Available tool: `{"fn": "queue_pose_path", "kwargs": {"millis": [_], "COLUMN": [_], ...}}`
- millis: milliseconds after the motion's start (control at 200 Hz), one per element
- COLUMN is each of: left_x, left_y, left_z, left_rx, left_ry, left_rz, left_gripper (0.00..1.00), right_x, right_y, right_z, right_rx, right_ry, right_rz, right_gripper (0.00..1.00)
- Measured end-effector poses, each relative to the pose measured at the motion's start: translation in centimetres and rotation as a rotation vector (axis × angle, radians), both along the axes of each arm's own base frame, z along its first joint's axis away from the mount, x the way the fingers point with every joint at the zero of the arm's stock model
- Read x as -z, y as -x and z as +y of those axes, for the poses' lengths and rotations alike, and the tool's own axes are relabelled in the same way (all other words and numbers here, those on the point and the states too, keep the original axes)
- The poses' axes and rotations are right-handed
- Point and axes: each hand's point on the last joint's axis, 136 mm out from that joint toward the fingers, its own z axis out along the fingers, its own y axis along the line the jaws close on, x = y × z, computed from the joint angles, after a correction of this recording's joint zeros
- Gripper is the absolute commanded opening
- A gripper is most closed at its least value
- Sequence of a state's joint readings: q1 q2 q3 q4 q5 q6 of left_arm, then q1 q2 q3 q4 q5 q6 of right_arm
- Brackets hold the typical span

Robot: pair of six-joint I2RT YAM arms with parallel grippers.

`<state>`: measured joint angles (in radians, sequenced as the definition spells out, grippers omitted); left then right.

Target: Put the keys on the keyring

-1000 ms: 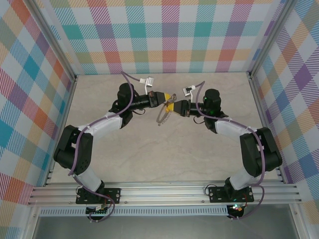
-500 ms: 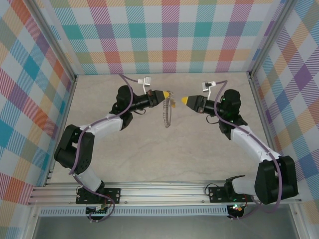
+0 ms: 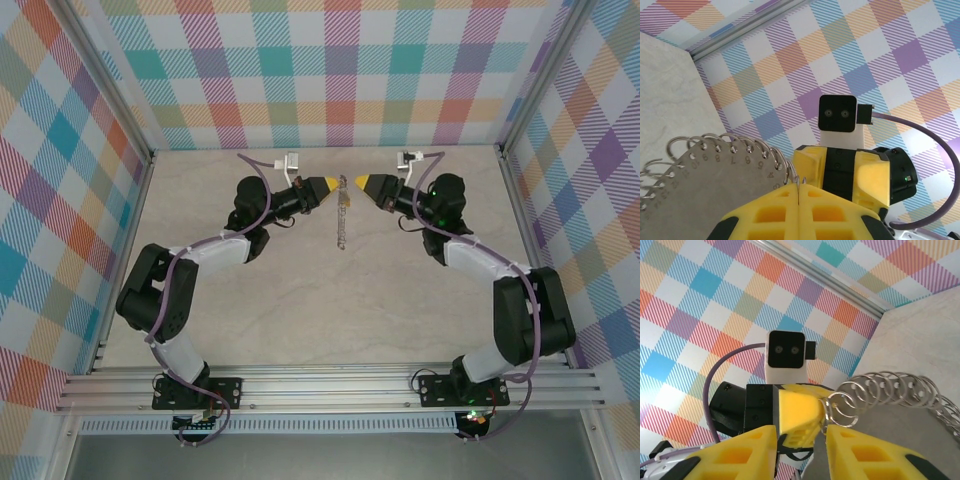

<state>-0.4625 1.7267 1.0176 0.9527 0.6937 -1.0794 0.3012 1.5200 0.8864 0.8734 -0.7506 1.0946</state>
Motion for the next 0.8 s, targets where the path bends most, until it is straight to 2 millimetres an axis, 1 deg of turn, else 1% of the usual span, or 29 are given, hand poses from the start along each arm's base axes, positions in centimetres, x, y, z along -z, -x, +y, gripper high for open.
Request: {"fn": "queue_pose_path", "kwargs": {"millis": [210,305,490,690,800], "left_x": [-0.7,-0.7,-0.5,-0.2,0.0], "left_y": [0.0,-0.1,-0.3,-0.3,-0.3], "left_z": [0.1,0.1,0.2,0.4,0.5], "left_rx": [0.000,-0.001,-0.005,-0.008,-0.009], "left_ry": [0.027,0.034,0.043,0.044,0.042], "left_rz": [-0.011,-0.010,-0.003,0.008,0.011], "left_gripper": [0.00,0.00,0.00,0.00,0.00], "right_x": [-1.4,-1.1,0.4,0.6,1.0], "right_y": [0.7,0.5,-0.2,-0.5,-0.5], "right_z": [1.5,1.9,2.1,2.0,1.9], "right_rx": [-0.036,-0.040,-0.028,-0.007,0.001], "right_ry": [-0.020,-0.020,-0.013,-0.016,-0.014], "right_rz": [-0.039,-0.034,0.002,0.005,0.015], "right_gripper": [0.29,0.28,0.27,0.27,0.26]}}
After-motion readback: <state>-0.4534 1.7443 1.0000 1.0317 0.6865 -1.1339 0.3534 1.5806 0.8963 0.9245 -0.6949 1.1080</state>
